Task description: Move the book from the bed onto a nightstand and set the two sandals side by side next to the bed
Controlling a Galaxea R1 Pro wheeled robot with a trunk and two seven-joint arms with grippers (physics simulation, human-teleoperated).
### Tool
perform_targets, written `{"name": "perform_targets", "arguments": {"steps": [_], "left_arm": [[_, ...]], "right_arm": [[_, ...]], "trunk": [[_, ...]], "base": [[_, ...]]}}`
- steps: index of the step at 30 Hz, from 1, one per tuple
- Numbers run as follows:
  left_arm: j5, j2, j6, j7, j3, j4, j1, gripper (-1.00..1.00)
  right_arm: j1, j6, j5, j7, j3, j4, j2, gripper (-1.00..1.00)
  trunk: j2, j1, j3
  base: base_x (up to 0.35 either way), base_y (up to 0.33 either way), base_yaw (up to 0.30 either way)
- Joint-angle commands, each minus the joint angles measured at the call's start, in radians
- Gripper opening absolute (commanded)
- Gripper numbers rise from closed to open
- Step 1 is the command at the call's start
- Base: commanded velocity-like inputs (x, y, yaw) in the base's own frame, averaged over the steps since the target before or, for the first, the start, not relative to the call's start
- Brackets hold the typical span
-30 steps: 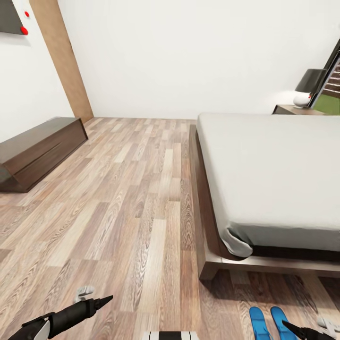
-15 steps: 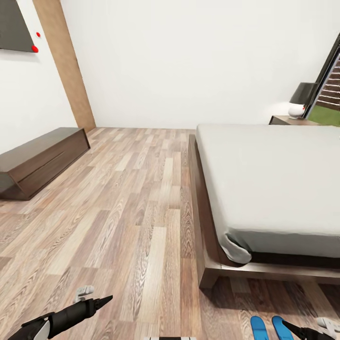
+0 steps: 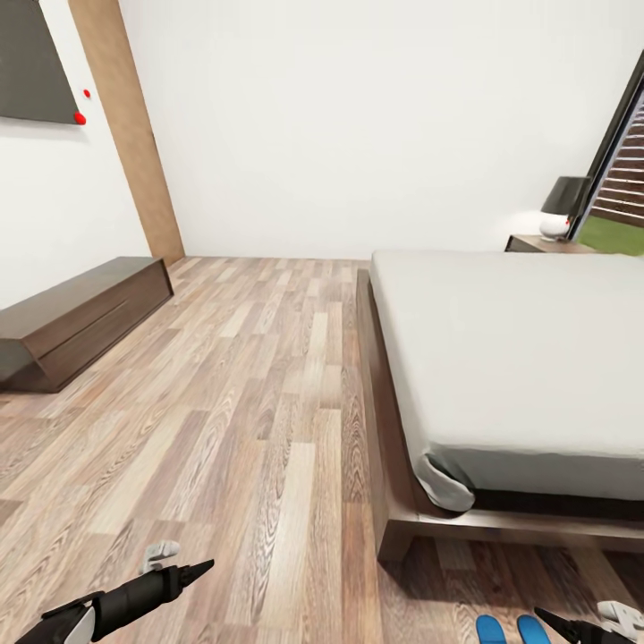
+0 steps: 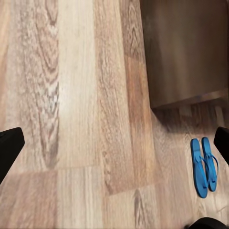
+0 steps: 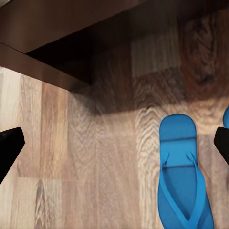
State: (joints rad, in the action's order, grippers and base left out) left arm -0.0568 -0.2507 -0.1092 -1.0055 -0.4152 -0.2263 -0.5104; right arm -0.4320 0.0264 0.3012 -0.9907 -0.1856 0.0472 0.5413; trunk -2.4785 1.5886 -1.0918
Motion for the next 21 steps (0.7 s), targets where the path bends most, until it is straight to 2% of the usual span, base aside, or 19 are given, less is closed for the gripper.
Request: {"name": "perform_targets", "arguments": {"steps": [1,21], "left_arm": [[-0.006,0.001,-0.010,-0.005,-0.008,-0.001,0.000,1.00],[-0.006,0.002,-0.010,-0.005,-0.008,-0.001,0.000,1.00]], "right_arm": [[-0.001,0.003,-0.005,-0.003,-0.005,-0.001,0.000,1.00],[-0.001,0.003,-0.005,-0.003,-0.005,-0.001,0.000,1.00]], "trunk": [[0.007,-0.004,0.002],[0.147,-0.081,0.065]], "base": [[0.000,0.000,0.000],[0.000,0.000,0.000]]}}
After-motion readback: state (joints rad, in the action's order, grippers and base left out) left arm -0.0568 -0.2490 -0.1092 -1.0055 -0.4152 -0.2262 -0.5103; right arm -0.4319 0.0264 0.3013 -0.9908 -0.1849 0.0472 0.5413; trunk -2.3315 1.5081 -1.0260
